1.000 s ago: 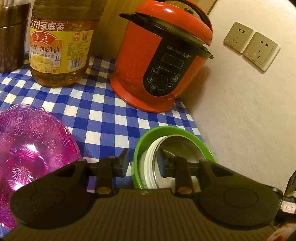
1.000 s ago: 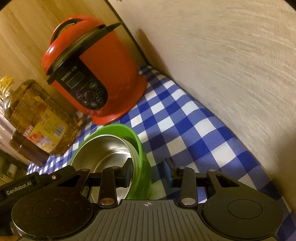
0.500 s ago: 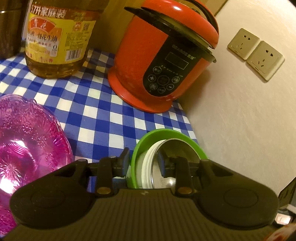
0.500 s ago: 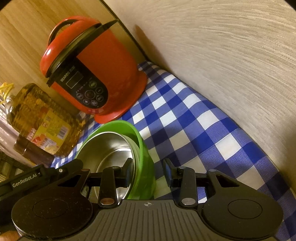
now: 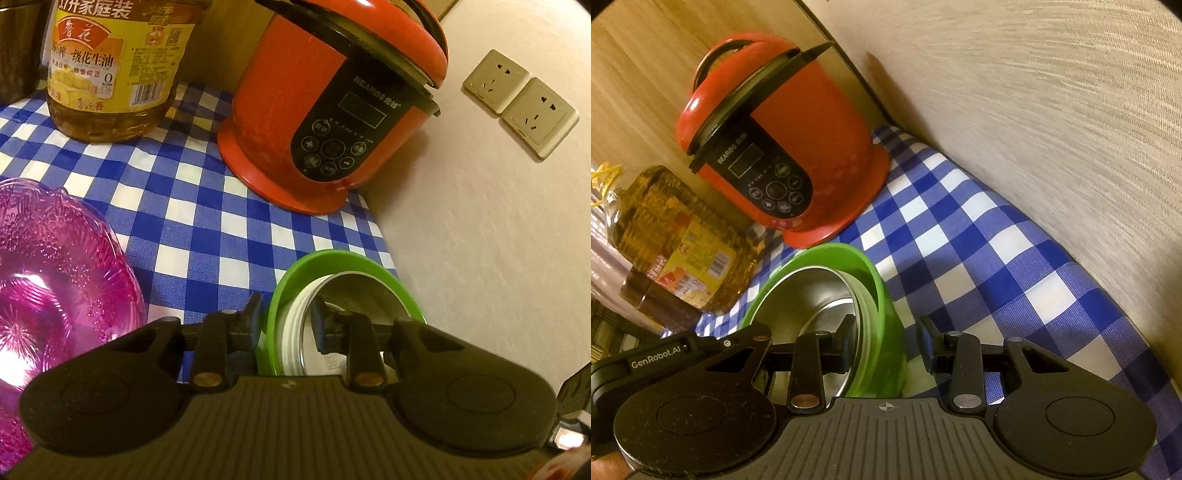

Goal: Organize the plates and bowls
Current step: 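Lift the nested green bowl stack with both tools and carry it toward the pink plates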

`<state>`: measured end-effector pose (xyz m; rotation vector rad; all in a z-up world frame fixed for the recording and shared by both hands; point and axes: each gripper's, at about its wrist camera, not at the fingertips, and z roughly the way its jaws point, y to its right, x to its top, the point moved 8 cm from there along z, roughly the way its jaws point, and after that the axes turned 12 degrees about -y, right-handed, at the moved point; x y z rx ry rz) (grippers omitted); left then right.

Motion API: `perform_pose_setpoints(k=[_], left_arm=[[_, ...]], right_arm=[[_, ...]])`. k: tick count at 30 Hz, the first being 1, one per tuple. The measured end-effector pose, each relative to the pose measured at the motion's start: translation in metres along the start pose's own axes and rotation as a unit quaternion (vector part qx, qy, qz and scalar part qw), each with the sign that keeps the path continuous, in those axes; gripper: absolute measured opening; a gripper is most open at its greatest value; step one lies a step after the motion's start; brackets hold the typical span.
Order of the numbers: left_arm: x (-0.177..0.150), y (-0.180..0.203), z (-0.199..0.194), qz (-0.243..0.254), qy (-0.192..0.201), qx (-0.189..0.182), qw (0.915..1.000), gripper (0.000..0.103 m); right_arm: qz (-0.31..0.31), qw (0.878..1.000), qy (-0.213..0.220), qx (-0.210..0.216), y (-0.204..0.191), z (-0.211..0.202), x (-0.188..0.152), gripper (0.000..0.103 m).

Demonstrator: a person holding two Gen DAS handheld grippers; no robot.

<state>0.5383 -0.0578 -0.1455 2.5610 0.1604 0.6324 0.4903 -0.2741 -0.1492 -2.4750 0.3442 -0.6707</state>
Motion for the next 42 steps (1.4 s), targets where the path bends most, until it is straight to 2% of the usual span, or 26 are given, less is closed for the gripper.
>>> perform_pose_setpoints(k=[17,29,31,42], left_arm=[[-0.008,-0.002,0.011,0.006,-0.013,0.007,0.9999,0.024],[-0.010,0.000,0.013,0.024,-0.011,0.025,0.9993,0.023],[-0.010,0.000,0.013,0.027,-0.010,0.028,0.9992,0.023],[-0.022,0.008,0.009,0.044,-0.017,0.036,0.9983,0.023]], right_arm=[[0.022,1.000,-0.007,0.017,0.004,0.004,0.000,0.036],[0.002,1.000,-0.010,0.000,-0.001,0.013,-0.003,0.036],[-0.002,1.000,-0.014,-0.001,-0.003,0.015,-0.004,0.033],[0.002,1.000,-0.023,-0.021,0.001,0.009,-0.008,0.029]])
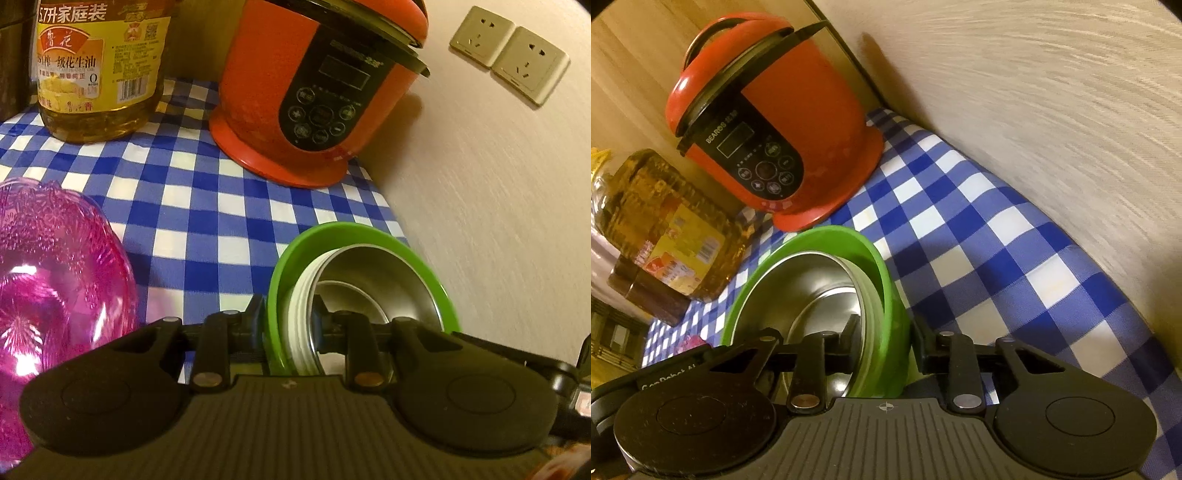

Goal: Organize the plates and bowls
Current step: 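Lift the nested green bowl stack with both tools and carry it toward the pink plates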

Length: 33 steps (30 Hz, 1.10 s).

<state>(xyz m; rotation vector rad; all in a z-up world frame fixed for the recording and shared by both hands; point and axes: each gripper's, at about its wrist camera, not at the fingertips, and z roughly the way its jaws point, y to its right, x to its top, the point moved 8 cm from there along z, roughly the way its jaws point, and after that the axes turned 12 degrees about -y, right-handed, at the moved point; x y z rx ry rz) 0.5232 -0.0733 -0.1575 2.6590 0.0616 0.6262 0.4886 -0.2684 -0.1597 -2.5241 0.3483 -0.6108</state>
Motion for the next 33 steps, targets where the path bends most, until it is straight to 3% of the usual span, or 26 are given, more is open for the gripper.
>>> perform_pose_setpoints(k=[21,33], left_arm=[[-0.096,0.012,-0.054,0.003,-0.056,-0.003,0.9984,0.023],[-0.159,-0.007,-0.099,-0.017,-0.048,0.008,0.9987,0.023]], right_arm=[[-0.027,0.998,-0.055,-0.028,0.002,-0.053,-0.069,0.026],[-0.051,0.996,-0.069,-0.022,-0.014,-0.073,-0.134,0.026]])
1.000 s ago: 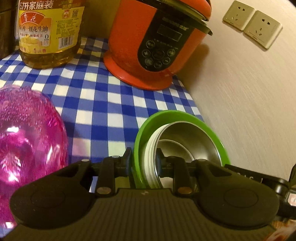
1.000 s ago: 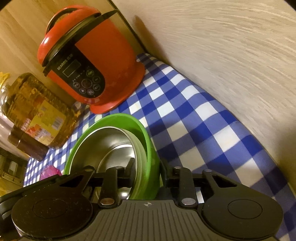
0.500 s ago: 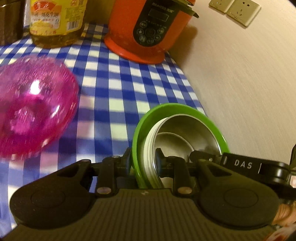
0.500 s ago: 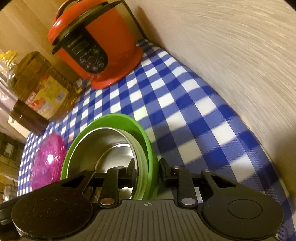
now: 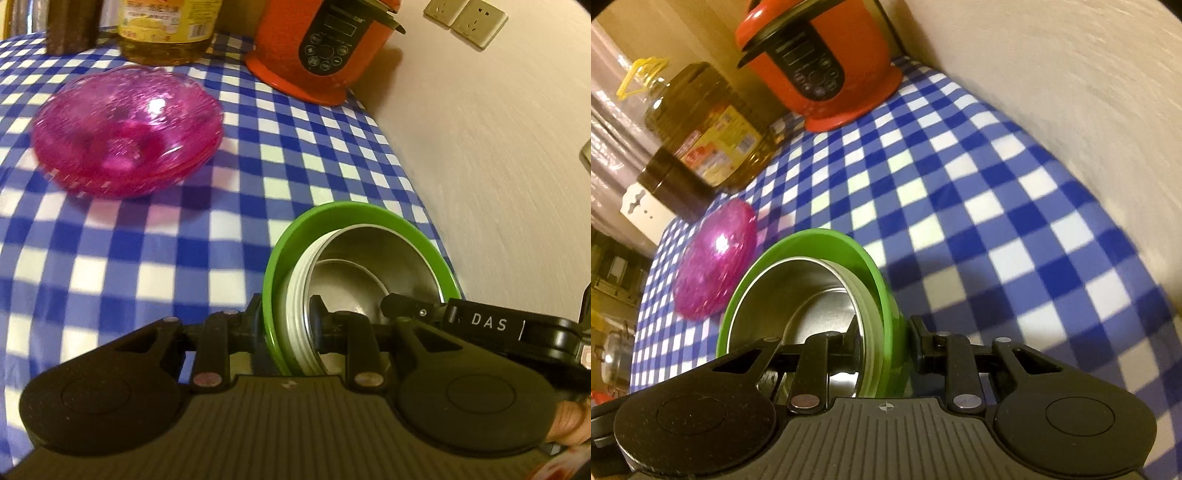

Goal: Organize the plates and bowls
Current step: 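Lift the nested green bowl stack with both tools and carry it toward the pink plates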

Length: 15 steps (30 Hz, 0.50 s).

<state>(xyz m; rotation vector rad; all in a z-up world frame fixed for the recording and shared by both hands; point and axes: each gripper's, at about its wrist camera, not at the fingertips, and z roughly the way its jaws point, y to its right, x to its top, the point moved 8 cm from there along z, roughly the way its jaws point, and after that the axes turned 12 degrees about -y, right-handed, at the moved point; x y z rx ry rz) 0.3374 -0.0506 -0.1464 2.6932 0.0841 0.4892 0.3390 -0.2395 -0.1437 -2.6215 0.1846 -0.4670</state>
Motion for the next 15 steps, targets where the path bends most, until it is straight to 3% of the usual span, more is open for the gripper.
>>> perform_pose_setpoints(k=[10,15], left_arm=[[-0.033,-0.020,-0.020,-0.042,0.011,-0.017,0.9989,0.023],[-0.035,-0.017,-0.022,-0.021,0.011,-0.007,0.9997,0.023]], right_arm=[[-0.029,0.999,0.012,0.007,-0.019,-0.005,-0.039,0.026],[-0.018,1.000,0.012,0.010,-0.018,-0.006,-0.048,0.026]])
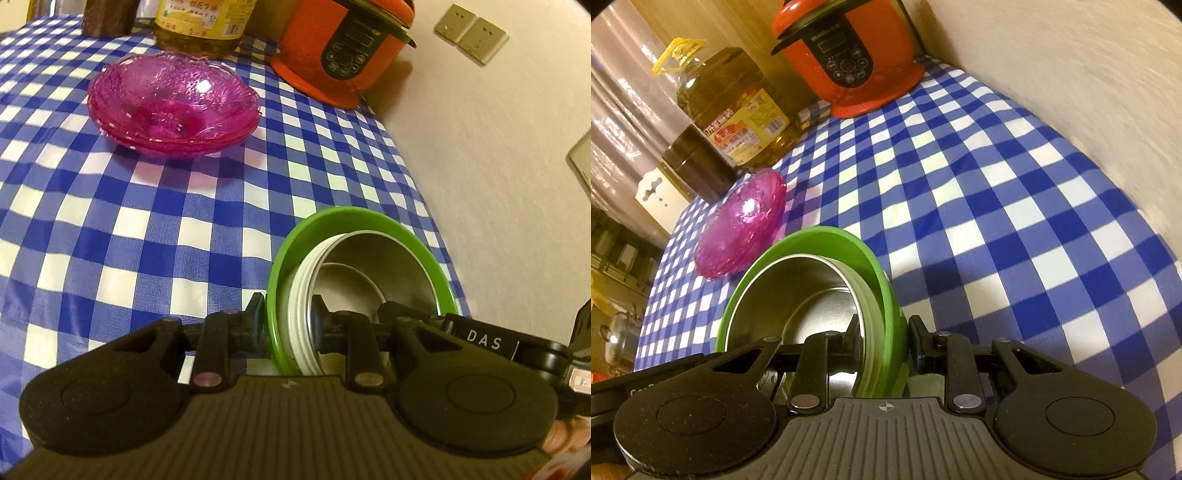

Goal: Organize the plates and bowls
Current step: 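Lift the nested green bowl stack with both tools and carry it toward the pink plates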

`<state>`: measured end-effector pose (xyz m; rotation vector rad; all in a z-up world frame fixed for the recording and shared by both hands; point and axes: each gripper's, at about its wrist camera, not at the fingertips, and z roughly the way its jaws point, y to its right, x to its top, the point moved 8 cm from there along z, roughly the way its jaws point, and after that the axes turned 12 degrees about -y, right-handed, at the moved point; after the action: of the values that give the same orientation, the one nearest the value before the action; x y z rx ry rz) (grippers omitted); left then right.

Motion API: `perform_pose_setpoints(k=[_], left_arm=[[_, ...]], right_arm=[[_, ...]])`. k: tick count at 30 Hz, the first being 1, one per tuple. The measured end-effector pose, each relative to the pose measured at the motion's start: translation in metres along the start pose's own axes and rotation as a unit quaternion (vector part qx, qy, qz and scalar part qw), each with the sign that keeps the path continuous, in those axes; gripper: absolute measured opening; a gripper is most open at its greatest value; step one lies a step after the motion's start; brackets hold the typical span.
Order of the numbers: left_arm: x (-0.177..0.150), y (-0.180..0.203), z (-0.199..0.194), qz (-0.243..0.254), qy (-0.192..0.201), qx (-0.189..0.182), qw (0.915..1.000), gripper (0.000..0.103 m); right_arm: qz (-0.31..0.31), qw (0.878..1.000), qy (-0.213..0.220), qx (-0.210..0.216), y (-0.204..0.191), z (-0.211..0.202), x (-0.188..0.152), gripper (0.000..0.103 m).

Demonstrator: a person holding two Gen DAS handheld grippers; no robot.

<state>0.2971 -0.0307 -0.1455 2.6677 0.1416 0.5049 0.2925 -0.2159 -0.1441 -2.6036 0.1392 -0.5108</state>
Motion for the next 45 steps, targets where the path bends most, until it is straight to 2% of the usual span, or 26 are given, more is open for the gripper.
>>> perform_pose_setpoints(k=[9,27,45], left_arm=[[0.001,-0.004,0.005,-0.020,-0.008,-0.022,0.9995,0.026],[-0.003,-0.001,0.011,-0.003,-0.013,-0.004,0.9999,0.025],[-0.001,-0.006,0.001,-0.009,-0.007,-0.001,0.9999,0.025]], right_arm=[[0.032,0.999,-0.003,0.017,0.009,0.002,0.003,0.026],[0.007,1.000,-0.001,-0.005,0.003,0.004,0.001,0.026],[0.012,1.000,0.000,0.005,-0.003,0.002,0.002,0.026]])
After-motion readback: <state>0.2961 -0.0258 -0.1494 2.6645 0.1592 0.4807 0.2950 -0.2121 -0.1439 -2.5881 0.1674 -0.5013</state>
